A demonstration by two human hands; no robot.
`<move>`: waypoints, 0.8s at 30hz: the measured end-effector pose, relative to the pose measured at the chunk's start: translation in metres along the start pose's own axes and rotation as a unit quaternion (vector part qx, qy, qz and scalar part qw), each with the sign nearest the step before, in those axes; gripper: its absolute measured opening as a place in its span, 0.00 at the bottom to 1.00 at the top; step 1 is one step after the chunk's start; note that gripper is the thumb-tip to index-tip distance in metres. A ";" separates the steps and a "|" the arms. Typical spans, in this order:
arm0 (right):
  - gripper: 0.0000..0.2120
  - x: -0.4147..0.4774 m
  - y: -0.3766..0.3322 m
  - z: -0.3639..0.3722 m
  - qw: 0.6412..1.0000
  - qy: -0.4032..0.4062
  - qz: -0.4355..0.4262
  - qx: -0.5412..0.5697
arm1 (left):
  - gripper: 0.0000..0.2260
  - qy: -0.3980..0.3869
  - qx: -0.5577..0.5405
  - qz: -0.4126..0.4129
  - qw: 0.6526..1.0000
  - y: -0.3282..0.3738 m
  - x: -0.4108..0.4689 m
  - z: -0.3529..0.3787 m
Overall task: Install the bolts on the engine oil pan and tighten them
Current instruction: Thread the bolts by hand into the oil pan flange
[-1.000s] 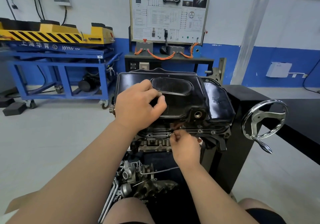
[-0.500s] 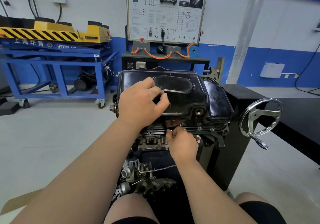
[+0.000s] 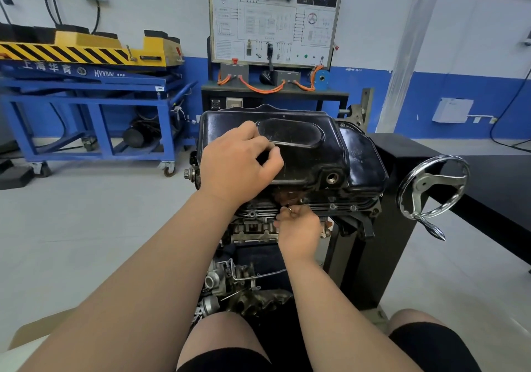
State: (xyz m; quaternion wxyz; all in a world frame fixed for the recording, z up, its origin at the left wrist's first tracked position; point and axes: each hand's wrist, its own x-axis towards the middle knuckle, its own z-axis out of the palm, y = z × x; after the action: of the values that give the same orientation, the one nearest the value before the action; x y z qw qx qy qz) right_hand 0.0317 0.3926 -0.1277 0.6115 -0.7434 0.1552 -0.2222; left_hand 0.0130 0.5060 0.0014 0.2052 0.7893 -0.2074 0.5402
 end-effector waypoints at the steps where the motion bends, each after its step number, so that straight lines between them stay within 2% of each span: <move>1: 0.08 0.000 -0.001 0.000 1.000 -0.003 0.013 0.022 | 0.12 0.000 0.000 -0.001 1.000 0.000 0.000 0.000; 3: 0.04 0.001 -0.004 -0.001 0.999 -0.005 0.032 0.034 | 0.12 0.002 0.001 -0.003 1.000 0.000 0.000 0.000; 7: 0.14 0.001 -0.007 -0.005 0.999 -0.024 0.027 0.020 | 0.13 0.006 0.003 -0.002 1.000 -0.001 0.000 0.000; 10: 0.12 -0.002 -0.005 -0.008 0.994 -0.029 -0.046 -0.095 | 0.13 0.005 0.003 -0.003 1.000 -0.001 0.000 0.002; 13: 0.12 -0.004 -0.004 -0.009 0.973 -0.012 -0.102 -0.206 | 0.13 0.008 0.002 -0.006 1.000 -0.002 -0.001 0.003; 20: 0.13 0.002 -0.006 -0.017 0.948 0.012 -0.124 -0.292 | 0.12 0.010 0.001 -0.006 1.000 -0.003 -0.001 0.004; 24: 0.16 0.006 -0.003 -0.019 0.932 -0.001 -0.152 -0.328 | 0.13 0.008 0.005 -0.007 1.000 -0.003 -0.001 0.004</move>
State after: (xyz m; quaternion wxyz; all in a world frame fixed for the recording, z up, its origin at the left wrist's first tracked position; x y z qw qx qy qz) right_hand 0.0267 0.3739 -0.1213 0.2928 -0.9175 0.1039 -0.2483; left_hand 0.0173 0.5065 -0.0008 0.2068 0.7875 -0.1972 0.5461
